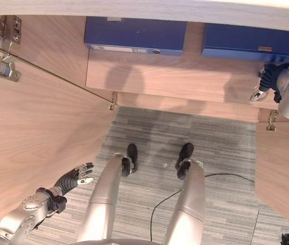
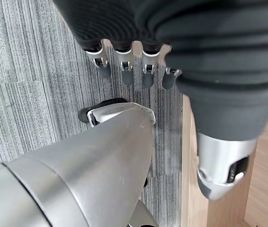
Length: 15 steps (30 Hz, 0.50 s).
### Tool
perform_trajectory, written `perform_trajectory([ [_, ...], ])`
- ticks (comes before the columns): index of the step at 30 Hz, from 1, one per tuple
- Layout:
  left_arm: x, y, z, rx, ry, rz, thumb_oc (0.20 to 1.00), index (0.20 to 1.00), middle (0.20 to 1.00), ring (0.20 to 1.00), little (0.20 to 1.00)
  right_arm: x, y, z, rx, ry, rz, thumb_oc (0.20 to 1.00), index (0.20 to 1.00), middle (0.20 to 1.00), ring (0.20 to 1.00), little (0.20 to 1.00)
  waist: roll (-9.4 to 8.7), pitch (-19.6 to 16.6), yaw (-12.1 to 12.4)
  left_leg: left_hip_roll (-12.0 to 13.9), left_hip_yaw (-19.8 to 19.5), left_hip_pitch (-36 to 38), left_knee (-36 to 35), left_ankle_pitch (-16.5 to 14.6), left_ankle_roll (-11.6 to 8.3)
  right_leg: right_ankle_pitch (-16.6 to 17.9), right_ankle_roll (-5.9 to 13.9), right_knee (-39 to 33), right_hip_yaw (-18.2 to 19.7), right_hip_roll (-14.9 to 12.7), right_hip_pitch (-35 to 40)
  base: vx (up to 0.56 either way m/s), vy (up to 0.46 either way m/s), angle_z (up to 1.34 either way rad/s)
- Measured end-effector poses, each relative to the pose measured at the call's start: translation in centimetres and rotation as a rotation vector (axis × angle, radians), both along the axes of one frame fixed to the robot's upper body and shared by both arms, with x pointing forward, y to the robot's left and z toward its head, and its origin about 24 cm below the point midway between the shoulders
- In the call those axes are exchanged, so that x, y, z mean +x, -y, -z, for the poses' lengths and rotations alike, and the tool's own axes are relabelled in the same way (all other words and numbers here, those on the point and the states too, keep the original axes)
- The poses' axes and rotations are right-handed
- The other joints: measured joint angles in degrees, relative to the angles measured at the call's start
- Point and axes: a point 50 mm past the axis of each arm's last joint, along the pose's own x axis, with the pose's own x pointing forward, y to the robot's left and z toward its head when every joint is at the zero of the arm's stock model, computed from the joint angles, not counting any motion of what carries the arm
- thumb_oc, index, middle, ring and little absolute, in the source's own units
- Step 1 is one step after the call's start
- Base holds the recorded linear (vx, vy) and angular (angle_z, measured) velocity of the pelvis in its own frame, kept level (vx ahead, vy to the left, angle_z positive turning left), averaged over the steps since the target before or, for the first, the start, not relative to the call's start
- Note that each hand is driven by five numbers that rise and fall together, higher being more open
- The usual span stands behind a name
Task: Put the empty folder in the office cabinet
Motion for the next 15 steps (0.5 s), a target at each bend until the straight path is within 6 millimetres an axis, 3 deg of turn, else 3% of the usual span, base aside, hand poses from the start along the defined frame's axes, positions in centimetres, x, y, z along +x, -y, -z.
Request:
perform_trajectory([
  [7,0.9,0.7,-0.6,-0.012,0.030,0.044,1.000,1.000,1.000,1.000,1.000,-0.1,-0.6,1.4,0.017,-0.069,-0.035,1.000,1.000,1.000,1.000,1.000,-0.14,0.1,0.1,0.0,0.0,2.0,-1.0,0.3,-0.06,0.1,0.08,-0.9,-0.3,0.0,1.9,0.00,0.000,0.00],
  [13,1.0,0.9,-0.7,-0.010,0.042,0.062,1.000,1.000,1.000,1.000,1.000,0.1,-1.4,2.9,0.027,-0.144,-0.070,1.000,1.000,1.000,1.000,1.000,-0.88,0.8,0.1,0.0,0.2,6.0,-7.7,3.4,-0.13,3.0,0.21,-7.9,-2.0,0.6,6.4,-0.06,-0.029,-0.01],
  [15,1.1,0.8,-0.7,-0.009,0.040,0.065,1.000,1.000,1.000,1.000,1.000,0.4,-2.0,3.6,0.029,-0.175,-0.085,1.000,1.000,1.000,1.000,1.000,-1.52,1.5,0.0,-0.1,0.4,8.8,-13.2,5.9,-0.39,5.7,0.21,-13.7,-3.4,1.2,9.6,-0.07,-0.037,-0.03],
])
